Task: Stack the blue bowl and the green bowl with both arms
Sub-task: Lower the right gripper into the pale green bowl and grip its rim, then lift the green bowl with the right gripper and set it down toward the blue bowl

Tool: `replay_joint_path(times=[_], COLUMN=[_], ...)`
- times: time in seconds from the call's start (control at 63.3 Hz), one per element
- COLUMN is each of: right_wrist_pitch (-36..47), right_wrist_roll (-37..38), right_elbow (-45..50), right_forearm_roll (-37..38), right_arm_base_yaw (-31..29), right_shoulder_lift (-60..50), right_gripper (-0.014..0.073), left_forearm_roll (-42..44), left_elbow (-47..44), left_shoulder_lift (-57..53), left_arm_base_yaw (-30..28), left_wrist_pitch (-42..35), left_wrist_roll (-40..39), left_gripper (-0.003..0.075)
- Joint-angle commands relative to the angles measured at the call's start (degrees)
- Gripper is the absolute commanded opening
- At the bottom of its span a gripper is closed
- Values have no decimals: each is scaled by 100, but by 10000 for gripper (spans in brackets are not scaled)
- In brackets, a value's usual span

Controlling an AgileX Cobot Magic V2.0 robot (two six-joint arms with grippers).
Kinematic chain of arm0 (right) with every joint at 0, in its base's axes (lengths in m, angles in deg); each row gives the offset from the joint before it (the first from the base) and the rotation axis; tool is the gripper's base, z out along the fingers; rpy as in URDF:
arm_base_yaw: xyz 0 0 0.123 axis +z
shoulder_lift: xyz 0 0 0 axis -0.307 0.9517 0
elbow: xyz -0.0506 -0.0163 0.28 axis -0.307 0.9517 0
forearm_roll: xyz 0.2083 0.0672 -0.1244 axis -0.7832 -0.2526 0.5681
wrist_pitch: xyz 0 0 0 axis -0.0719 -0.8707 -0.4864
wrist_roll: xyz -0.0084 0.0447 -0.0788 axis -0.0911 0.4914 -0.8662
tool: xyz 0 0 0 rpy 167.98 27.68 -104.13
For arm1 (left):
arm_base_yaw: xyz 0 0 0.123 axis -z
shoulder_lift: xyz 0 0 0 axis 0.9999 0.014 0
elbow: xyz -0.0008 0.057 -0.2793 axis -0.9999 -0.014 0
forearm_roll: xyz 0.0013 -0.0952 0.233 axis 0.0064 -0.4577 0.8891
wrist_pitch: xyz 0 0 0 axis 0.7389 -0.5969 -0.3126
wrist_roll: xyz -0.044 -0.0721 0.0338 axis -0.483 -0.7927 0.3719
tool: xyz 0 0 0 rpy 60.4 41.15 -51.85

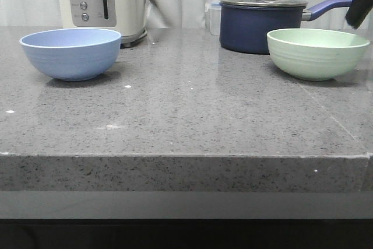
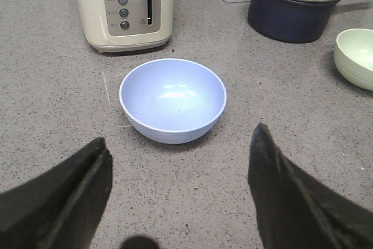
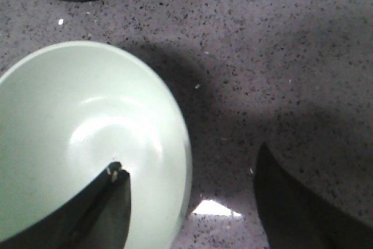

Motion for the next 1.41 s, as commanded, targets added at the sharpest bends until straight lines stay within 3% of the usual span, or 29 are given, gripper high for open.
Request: replay_joint_path(times=[0.0,0.158,0.347,0.805,1.026,1.389], right_wrist_pitch=[127,-104,-118,-277,-374,-255], right_wrist_roll=[-200,-431,-452,-519,-643,95], right_elbow=[-285,-471,-477,-477,-542,-1407], right_forearm_roll=[-218,-467,-467,-467,-278,607], right_arm_base_yaw=[-9,-9,-9,-9,339,2228], right_shoulder_lift=[-8,380,456,356,-24,393], right_gripper=[469,449,230,-63,-60,-54], left_forearm_roll=[-88,-88,-88,-88,-88,-88], left_elbow=[196,196,196,196,196,196], left_shoulder_lift=[24,24,24,24,24,24], left_arm_base_yaw=[56,56,56,56,56,56], left_wrist_pitch=[-412,-412,-369,-241,-241,-241], left_wrist_roll=[3,3,3,3,3,3], left_gripper=[491,491,491,491,491,491])
